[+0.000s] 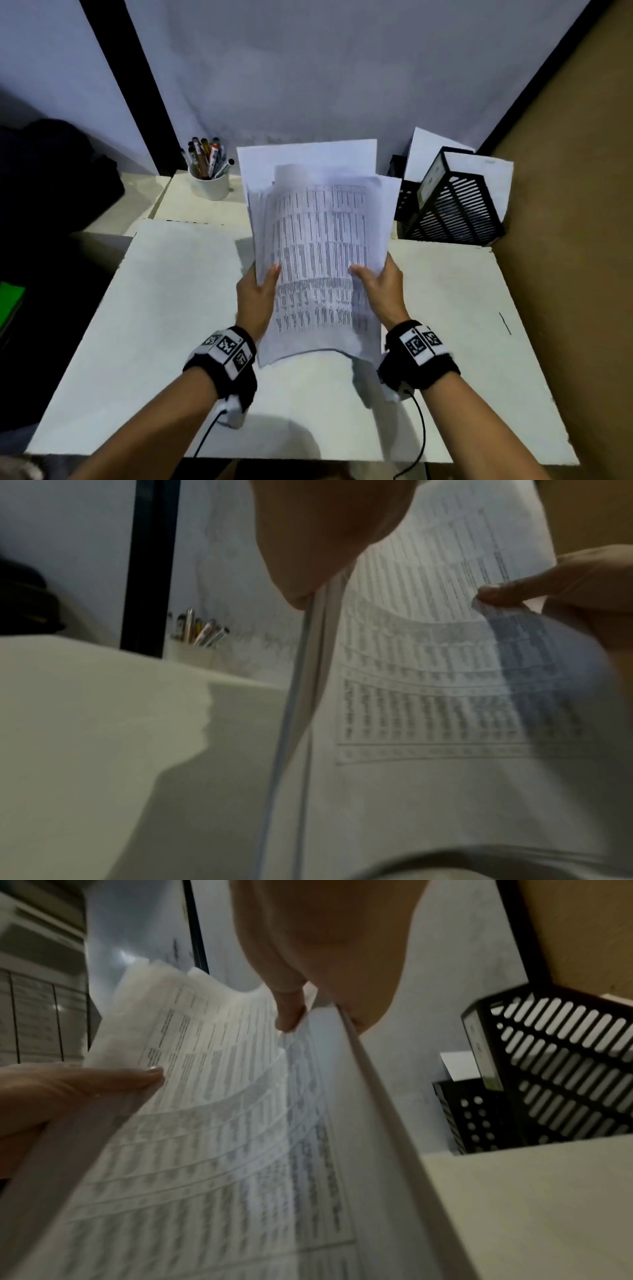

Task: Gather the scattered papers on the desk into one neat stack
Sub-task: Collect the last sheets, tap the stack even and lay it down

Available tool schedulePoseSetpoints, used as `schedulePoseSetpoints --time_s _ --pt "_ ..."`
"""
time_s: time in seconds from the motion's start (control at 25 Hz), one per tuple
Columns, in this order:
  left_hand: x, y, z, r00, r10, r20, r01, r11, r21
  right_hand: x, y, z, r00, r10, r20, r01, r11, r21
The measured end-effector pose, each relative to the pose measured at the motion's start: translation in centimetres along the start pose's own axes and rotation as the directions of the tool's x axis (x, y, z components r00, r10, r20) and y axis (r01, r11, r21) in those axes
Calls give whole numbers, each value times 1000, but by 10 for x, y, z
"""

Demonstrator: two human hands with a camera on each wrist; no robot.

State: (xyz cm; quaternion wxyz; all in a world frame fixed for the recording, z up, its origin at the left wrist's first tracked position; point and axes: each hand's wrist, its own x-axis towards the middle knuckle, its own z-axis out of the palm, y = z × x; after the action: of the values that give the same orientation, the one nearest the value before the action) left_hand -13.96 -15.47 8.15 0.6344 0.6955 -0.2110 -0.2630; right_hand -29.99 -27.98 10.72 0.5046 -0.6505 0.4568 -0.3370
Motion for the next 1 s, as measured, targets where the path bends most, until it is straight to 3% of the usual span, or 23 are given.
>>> schedulePoseSetpoints --time_s 0.16,0.32,0.56,0.8,0.92,1.0 --pt "-2 27 -9 983 182 6 -180 978 -108 -11 -19 0 996 -56 -75 73 966 246" --pt "3 38 -26 985 168 47 -153 961 -230 -5 -32 -6 998 -67 10 60 938 342" --pt "15 63 -28 950 283 131 -244 936 -252 1 -56 -22 989 -112 98 63 912 406" --pt "22 62 -29 956 199 216 -168 973 -156 1 -57 -5 994 -48 94 15 948 318" --pt "24 67 -29 976 97 197 -75 991 -112 2 -63 2 999 -37 6 35 963 266" --pt "28 72 -32 980 104 169 -83 989 -126 -1 -67 3 997 -66 -47 77 955 286"
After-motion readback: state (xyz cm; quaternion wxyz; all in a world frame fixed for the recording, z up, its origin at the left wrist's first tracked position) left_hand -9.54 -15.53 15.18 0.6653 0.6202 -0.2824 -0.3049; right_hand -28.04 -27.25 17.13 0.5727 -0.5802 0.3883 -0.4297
